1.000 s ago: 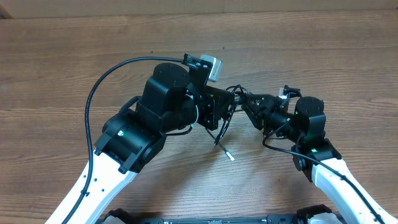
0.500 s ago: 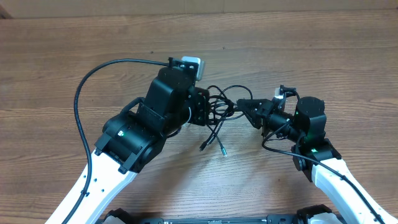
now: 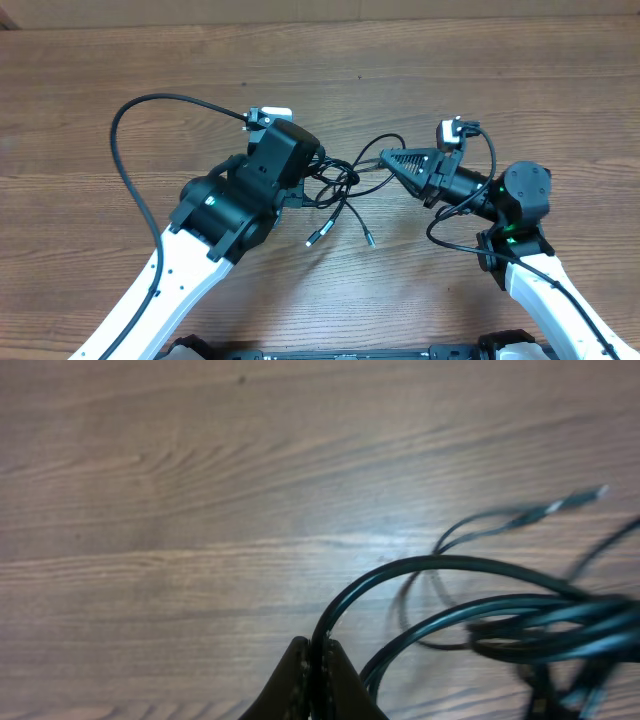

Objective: Untangle cables

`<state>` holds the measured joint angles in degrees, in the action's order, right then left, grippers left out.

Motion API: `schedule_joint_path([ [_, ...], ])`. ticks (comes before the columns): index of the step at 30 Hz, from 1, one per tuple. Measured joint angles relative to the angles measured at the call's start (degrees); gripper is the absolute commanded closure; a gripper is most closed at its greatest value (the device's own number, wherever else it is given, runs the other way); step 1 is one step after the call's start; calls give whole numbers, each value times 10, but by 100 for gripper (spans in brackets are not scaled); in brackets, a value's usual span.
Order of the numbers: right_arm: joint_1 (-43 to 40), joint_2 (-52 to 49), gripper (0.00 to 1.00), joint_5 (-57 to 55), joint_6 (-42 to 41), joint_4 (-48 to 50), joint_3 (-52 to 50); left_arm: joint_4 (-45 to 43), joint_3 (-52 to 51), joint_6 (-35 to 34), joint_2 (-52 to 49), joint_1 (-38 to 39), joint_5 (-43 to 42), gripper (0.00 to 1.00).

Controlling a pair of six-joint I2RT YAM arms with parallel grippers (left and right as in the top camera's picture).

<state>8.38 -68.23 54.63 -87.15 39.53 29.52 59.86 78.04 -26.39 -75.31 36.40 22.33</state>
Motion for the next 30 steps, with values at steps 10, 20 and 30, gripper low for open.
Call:
schedule_joint_path([
  [10,-53,-2,96,19,-157,181,-1,0,0,0,-111,0,-24,96],
  [20,-77,-2,96,18,-187,189,-1,-31,0,3,-204,0,-113,96],
  [30,-79,-4,96,-75,-191,44,0,-152,0,121,-112,24,-213,92],
])
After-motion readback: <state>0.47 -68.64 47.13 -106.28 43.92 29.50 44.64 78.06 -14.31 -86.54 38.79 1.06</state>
